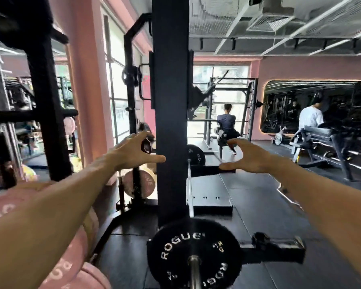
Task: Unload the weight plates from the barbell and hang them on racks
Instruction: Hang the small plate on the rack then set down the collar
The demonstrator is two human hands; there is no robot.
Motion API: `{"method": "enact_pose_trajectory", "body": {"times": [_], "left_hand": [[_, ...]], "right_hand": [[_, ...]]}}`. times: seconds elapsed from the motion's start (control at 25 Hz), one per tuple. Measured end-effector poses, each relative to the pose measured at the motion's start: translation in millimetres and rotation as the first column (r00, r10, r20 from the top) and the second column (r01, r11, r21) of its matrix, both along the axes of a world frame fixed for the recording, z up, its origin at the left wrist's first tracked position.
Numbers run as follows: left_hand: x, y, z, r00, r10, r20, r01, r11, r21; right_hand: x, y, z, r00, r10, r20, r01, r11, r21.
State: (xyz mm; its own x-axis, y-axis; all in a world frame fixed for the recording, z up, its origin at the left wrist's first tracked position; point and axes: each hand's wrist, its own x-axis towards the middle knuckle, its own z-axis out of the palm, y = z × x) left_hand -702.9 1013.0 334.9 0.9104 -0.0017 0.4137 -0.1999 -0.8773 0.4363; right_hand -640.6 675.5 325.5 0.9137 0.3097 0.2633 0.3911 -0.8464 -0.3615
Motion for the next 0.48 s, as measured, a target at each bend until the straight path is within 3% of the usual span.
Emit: {"method": "enact_pose_trajectory", "body": {"times": [0.2, 0.48], "left_hand": [[-16.0, 37.8, 114.5, 1.000, 0.021, -0.015, -0.022, 0.999, -0.041], [-102.4, 164.7, 186.0, 0.991, 0.117, -0.063, -0.121, 0.991, -0.056]], "right_hand": [[9.1, 32.7, 128.8, 0.999, 0.045, 0.030, -0.045, 0.999, 0.013], [-18.7, 179.8, 178.6, 0.972, 0.229, 0.041, -0.227, 0.972, -0.058]]}}
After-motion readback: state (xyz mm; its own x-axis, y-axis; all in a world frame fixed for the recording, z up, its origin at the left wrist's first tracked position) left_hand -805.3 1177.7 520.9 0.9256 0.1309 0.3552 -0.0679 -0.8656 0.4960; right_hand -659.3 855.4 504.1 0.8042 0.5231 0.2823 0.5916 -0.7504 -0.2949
